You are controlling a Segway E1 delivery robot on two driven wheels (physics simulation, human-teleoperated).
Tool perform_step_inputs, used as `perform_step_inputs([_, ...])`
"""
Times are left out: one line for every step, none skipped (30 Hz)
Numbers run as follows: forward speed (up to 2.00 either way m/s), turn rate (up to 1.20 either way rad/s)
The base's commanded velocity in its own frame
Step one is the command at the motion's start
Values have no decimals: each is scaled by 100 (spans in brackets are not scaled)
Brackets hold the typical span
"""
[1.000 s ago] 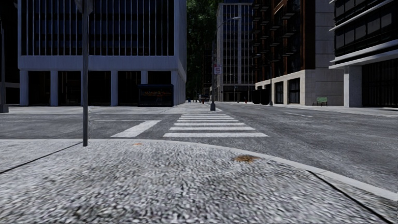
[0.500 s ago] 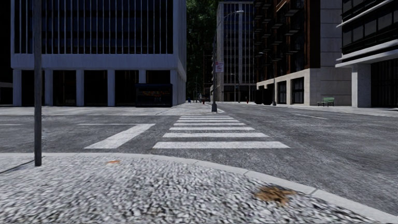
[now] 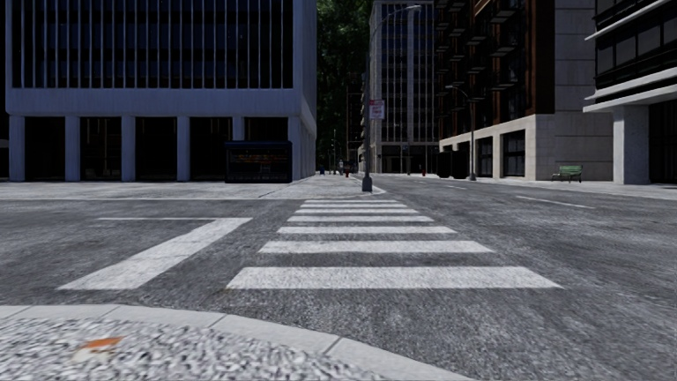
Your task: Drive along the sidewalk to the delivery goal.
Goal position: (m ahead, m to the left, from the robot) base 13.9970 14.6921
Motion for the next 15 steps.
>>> perform_step_inputs([200,0])
perform_step_inputs([200,0])
perform_step_inputs([200,0])
perform_step_inputs([200,0])
perform_step_inputs([200,0])
perform_step_inputs([200,0])
perform_step_inputs([200,0])
perform_step_inputs([197,0])
perform_step_inputs([176,0])
perform_step_inputs([161,0])
perform_step_inputs([143,0])
perform_step_inputs([143,0])
perform_step_inputs([137,0])
perform_step_inputs([135,0])
perform_step_inputs([135,0])
